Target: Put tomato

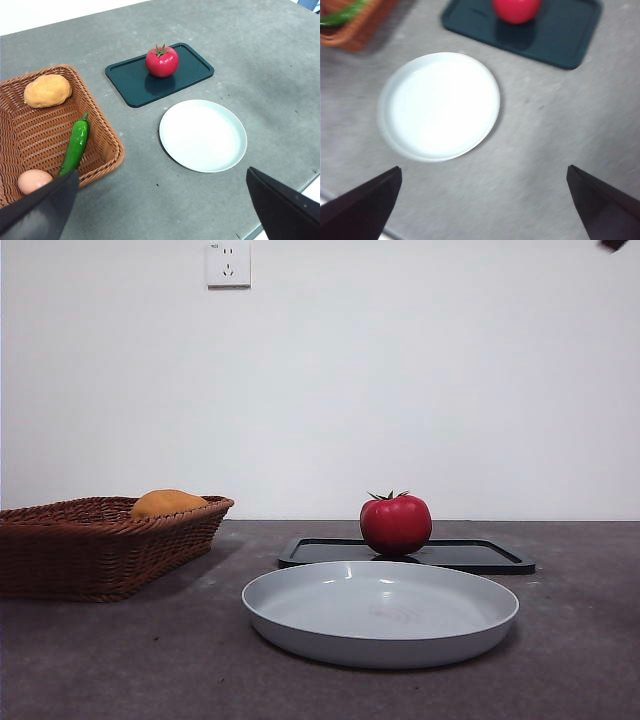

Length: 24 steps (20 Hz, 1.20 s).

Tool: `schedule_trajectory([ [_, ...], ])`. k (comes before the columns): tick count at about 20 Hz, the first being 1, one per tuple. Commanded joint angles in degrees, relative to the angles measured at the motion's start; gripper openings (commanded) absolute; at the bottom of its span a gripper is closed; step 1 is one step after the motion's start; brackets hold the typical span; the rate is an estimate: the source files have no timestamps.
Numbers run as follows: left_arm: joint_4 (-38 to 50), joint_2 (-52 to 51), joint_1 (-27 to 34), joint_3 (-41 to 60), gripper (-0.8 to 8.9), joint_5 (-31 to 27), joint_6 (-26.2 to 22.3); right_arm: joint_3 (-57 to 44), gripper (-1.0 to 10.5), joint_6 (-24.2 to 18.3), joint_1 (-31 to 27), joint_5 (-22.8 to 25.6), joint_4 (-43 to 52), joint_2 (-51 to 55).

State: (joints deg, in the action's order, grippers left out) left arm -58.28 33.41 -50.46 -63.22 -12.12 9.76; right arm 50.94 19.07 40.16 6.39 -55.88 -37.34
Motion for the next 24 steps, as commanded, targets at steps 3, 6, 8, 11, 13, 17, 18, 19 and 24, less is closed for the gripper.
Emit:
schedule_trajectory([
  [3, 0.5, 0.2, -0.6, -0.5, 5.97, -0.3, -0.6, -1.4, 5.8, 4.5, 1.6, 0.3, 1.0, 8.6],
  [6, 0.7, 0.2, -0.6, -0.5, 5.97, -0.3, -0.6, -1.4, 5.8, 4.5, 1.6, 0.2, 1.7, 10.8],
  [8, 0.7, 0.2, -0.6, -0.5, 5.97, -0.3, -0.6, -1.3, 5.8, 4.5, 1.7, -0.2, 1.9, 11.0],
  [11, 0.6, 0.2, -0.6, -0.5, 3.87, -0.3, -0.6, -1.3, 4.0, 4.5, 1.7, -0.4, 2.0, 11.0],
  [13, 0.7, 0.2, -0.6, -0.5, 0.28, -0.3, -0.6, -1.3, -0.1, 4.5, 1.7, -0.3, 2.1, 11.0],
  [17, 0.7, 0.2, -0.6, -0.5, 0.29, -0.3, -0.6, -1.3, 0.2, 4.5, 1.7, -0.3, 2.3, 11.0],
  [18, 0.7, 0.2, -0.6, -0.5, 0.29, -0.3, -0.6, -1.3, 0.2, 4.5, 1.7, -0.3, 2.3, 11.0],
  [19, 0.7, 0.2, -0.6, -0.5, 0.29, -0.3, -0.6, -1.3, 0.2, 4.5, 1.7, -0.3, 2.3, 11.0],
  [24, 0.7, 0.2, -0.5, -0.5, 0.29, -0.3, -0.6, -1.3, 0.2, 4.5, 1.7, -0.3, 2.3, 11.0],
])
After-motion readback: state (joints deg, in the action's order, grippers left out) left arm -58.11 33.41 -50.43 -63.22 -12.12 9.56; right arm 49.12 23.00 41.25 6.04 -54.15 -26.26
